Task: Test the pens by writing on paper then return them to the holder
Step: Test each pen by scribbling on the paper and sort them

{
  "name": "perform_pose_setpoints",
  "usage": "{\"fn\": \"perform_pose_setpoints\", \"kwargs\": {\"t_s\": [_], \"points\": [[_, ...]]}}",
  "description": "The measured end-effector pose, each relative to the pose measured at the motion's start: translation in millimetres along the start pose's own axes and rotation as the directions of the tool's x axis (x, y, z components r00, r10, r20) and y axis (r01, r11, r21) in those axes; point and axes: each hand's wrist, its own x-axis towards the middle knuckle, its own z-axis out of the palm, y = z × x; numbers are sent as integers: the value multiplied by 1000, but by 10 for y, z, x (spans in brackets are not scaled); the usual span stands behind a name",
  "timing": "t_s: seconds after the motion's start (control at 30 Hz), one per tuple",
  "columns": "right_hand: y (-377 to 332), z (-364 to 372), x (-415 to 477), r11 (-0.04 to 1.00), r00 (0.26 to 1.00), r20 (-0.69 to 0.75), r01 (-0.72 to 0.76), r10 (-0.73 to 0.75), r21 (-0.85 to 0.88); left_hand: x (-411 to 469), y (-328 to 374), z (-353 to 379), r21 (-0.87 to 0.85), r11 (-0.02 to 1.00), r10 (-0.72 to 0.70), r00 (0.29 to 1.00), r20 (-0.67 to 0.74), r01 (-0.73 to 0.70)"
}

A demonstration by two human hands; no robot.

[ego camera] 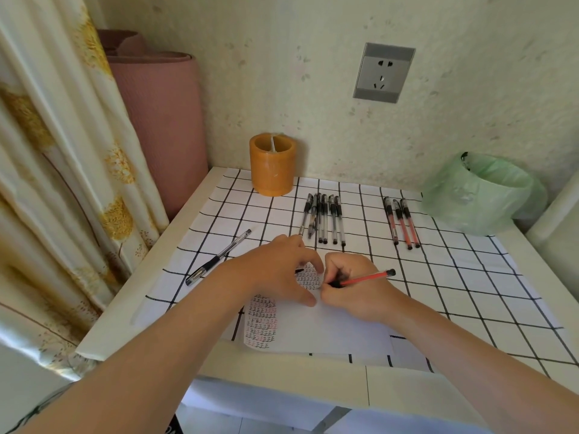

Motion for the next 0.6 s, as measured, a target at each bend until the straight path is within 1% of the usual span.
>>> {"fn": "perform_pose_setpoints", "kwargs": {"t_s": [0.33,0.4,0.5,0.6], "points": [[-26,-6,-7,1000,1000,26,-13,13,17,-13,7,-5,-10,1000,2,1000,-12,-2],[-26,0,-6,1000,1000,-7,-4,4,23,-23,10,-3,-10,1000,-1,1000,-14,1],[0,-34,6,985,992,-95,-69,84,158,-40,9,-29,-23,1000,-1,1000,16,2],[0,-74,33,944,977,-140,-108,158,312,-72,-16,-114,-117,993,1,1000,16,0]]}}
